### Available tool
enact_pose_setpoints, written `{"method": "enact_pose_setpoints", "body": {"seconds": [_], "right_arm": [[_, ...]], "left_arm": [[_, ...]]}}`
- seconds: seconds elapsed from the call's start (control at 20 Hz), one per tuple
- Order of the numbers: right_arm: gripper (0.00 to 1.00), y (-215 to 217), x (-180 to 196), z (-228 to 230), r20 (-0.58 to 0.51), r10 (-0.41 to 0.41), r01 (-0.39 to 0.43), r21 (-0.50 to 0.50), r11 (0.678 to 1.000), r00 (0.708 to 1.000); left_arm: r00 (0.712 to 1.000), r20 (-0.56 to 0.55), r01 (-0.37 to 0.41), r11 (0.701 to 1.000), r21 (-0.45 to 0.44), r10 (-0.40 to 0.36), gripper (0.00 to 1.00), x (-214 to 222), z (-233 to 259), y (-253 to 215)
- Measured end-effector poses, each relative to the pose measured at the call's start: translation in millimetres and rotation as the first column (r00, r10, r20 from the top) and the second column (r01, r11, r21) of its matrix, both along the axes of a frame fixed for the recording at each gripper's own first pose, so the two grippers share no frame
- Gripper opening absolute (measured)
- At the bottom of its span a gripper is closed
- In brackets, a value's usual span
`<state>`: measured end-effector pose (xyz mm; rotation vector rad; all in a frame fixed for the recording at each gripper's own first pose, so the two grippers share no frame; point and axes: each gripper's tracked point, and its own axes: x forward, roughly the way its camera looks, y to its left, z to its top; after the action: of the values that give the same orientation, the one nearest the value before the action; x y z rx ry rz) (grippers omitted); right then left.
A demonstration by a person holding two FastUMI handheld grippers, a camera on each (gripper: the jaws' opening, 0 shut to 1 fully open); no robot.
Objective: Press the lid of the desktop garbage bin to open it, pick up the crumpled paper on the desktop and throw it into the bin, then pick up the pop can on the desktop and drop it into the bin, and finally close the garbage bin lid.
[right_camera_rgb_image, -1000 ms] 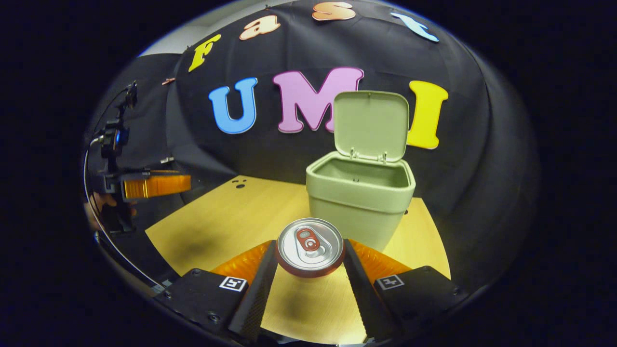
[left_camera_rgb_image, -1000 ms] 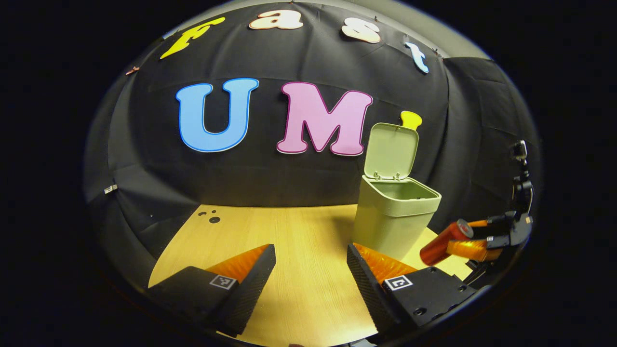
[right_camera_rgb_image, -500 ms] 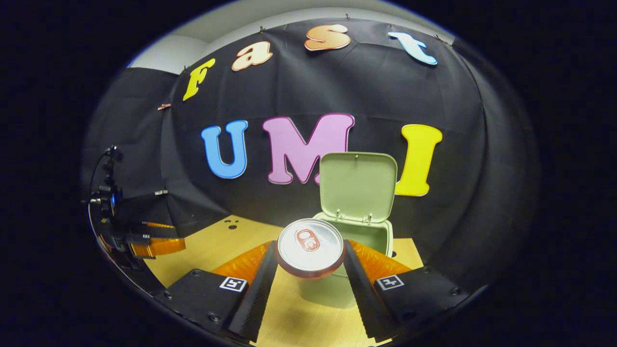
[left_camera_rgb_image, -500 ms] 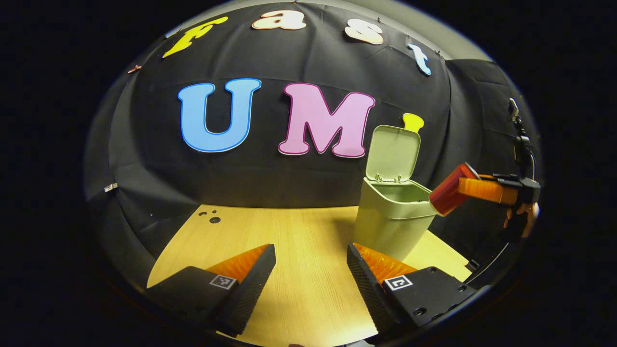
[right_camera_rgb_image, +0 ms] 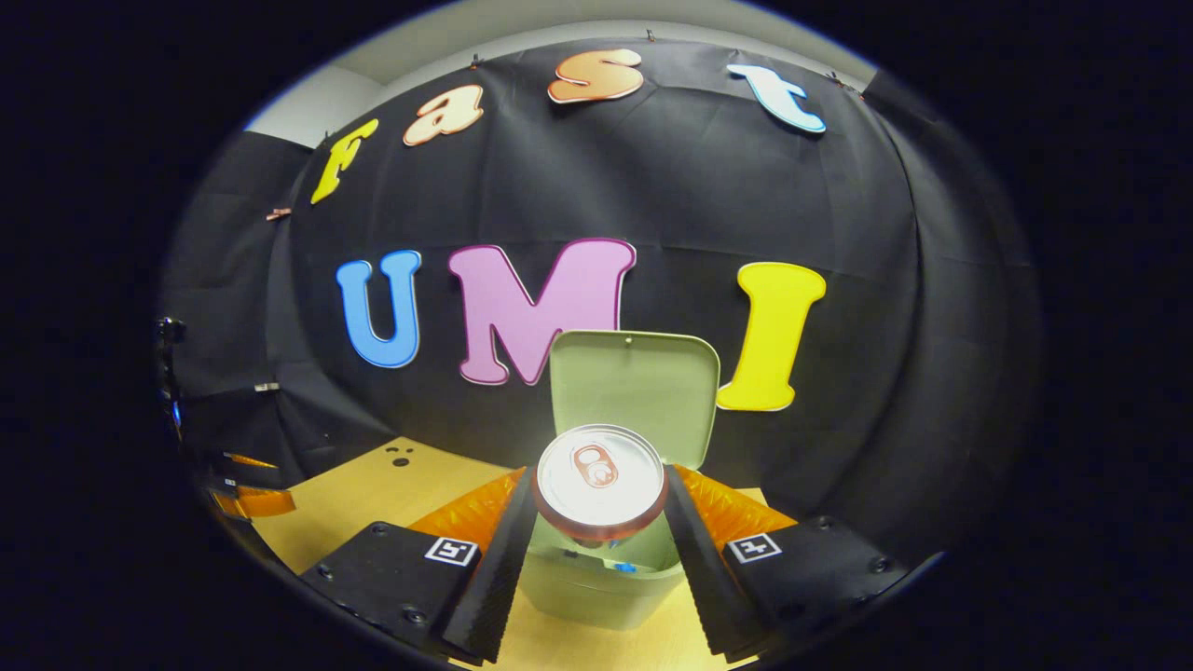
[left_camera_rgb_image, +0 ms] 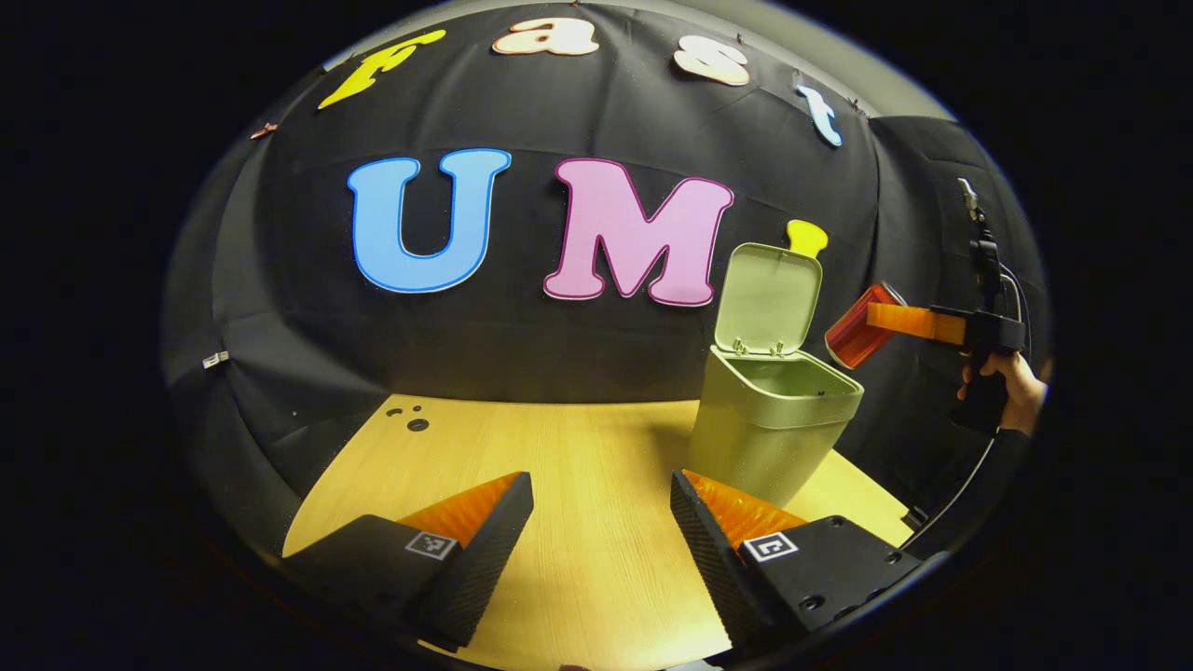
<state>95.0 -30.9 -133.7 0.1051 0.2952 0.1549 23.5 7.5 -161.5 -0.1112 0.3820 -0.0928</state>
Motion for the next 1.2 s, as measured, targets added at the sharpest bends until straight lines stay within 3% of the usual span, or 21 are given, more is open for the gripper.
{"method": "enact_pose_setpoints", "body": {"seconds": [0.6,0.85,1.2], "right_arm": [[0.82,-18,21,-66,-0.215,-0.082,0.070,-0.064,0.995,0.973],[0.82,-17,19,-92,-0.303,-0.073,0.041,-0.111,0.993,0.950],[0.83,-16,21,-108,-0.343,-0.087,0.041,-0.140,0.989,0.935]], "left_arm": [[1.000,-0.009,-0.007,1.000,-0.010,0.007,0.96,2,-4,5],[1.000,-0.015,0.000,1.000,-0.021,0.000,0.96,-1,-5,0],[1.000,-0.020,-0.009,1.000,-0.019,0.009,0.96,-7,-7,1]]}}
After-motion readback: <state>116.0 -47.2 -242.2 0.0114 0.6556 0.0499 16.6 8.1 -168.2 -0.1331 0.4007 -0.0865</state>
